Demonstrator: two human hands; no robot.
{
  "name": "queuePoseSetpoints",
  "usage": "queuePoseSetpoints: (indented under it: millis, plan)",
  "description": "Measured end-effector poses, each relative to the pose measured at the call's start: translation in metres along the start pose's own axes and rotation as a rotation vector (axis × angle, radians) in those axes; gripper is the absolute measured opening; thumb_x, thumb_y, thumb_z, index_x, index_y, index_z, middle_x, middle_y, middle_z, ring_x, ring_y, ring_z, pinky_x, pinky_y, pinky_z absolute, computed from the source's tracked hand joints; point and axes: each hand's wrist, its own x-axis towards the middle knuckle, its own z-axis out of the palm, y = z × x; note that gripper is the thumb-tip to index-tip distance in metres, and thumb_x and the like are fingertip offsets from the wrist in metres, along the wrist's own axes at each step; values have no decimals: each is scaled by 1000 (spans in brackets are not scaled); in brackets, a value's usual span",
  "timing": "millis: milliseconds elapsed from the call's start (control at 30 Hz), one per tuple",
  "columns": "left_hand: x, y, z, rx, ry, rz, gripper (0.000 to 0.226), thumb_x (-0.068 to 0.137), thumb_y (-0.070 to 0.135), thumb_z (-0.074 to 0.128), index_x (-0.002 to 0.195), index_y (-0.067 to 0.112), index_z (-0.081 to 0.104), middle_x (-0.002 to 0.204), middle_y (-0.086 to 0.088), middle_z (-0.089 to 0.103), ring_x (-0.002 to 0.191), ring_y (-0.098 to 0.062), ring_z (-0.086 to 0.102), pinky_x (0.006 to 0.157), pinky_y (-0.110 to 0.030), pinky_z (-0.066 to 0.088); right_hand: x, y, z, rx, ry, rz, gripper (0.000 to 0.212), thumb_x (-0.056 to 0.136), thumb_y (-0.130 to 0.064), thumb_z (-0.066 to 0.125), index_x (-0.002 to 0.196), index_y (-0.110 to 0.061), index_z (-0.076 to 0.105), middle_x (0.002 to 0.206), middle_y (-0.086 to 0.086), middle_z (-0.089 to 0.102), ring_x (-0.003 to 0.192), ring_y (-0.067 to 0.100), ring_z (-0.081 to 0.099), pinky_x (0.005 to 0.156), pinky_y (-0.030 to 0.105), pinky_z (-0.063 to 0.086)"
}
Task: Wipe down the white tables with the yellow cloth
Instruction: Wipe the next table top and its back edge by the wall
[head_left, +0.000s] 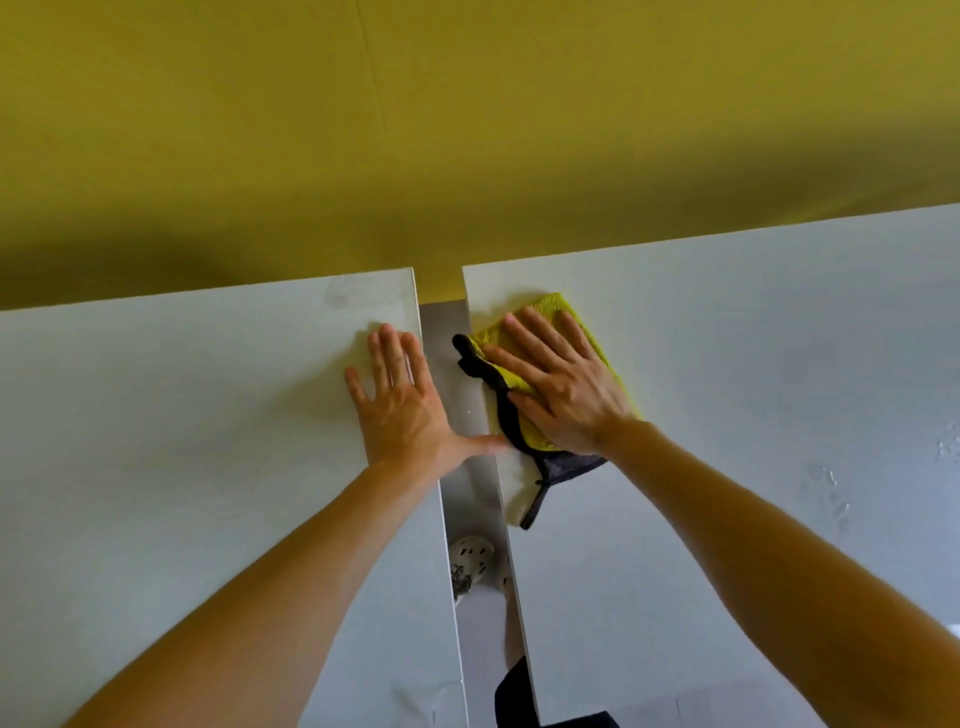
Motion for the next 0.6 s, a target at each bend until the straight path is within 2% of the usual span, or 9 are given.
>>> queuePoseSetpoints:
  millis: [67, 167, 200, 233, 333, 367, 400, 533, 600]
  plan:
    - [2, 5, 0, 5, -10, -27, 181, 44, 115, 50, 166, 4, -26, 173, -21, -35, 163, -38, -30, 131, -69, 2, 12, 38, 2, 18, 79, 155, 63, 112, -47, 46, 171, -40, 25, 181, 4, 17, 169, 28, 8, 134, 61, 12]
    - [2, 9, 1, 14, -38, -33, 182, 46, 112, 56, 164, 4, -31, 171, -21, -39, 161, -38, -34, 131, -69, -1, 26, 76, -4, 70, 140, 667, 65, 108, -51, 39, 171, -38, 26, 182, 5, 16, 169, 29, 9, 134, 62, 10]
    - [2, 7, 2, 14, -26, -28, 182, 46, 112, 56, 164, 5, -31, 171, -21, -39, 161, -38, -34, 131, -69, -1, 32, 64, -5, 71, 127, 723, 67, 107, -52, 37, 172, -37, 25, 182, 5, 14, 169, 30, 8, 134, 61, 7]
    - [1, 5, 3, 11, -13, -20, 182, 45, 113, 56, 164, 5, -31, 172, -20, -38, 161, -38, -33, 131, -68, -2, 38, 46, -4, 61, 124, 670, 68, 106, -51, 39, 171, -37, 26, 182, 5, 16, 169, 30, 9, 134, 61, 7]
    - [0, 3, 6, -18, 25, -2, 182, 44, 110, 61, 167, 6, -24, 175, -20, -31, 164, -37, -28, 131, -69, 3, 43, -9, -1, 53, 52, 180, 64, 111, -51, 40, 172, -39, 24, 182, 2, 14, 169, 29, 5, 134, 61, 6]
    - [0, 3, 7, -18, 46, -1, 181, 45, 109, 62, 168, 6, -22, 176, -19, -29, 164, -37, -26, 131, -69, 5, 41, -16, 2, 37, 23, 83, 62, 113, -53, 36, 172, -40, 21, 182, 1, 11, 169, 27, 3, 134, 61, 5]
    - [0, 3, 7, -13, 57, -4, 179, 46, 110, 61, 168, 7, -21, 176, -19, -28, 164, -37, -26, 131, -69, 6, 44, -14, 4, 26, 28, 57, 61, 114, -55, 33, 172, -41, 20, 183, -1, 10, 169, 26, 2, 134, 60, 6]
    - [-1, 2, 6, -1, 30, -19, 178, 46, 116, 46, 164, 8, -32, 172, -17, -39, 161, -34, -35, 132, -67, -1, 80, 9, -3, 78, 94, 292, 61, 114, -53, 32, 172, -38, 24, 182, 2, 15, 169, 27, 7, 134, 60, 11]
    - [-1, 1, 7, -9, 30, -10, 179, 45, 117, 46, 164, 8, -32, 172, -16, -39, 161, -33, -35, 132, -66, -1, 73, 3, -6, 107, 96, 308, 61, 115, -50, 31, 173, -35, 21, 182, 2, 13, 169, 27, 5, 134, 60, 9]
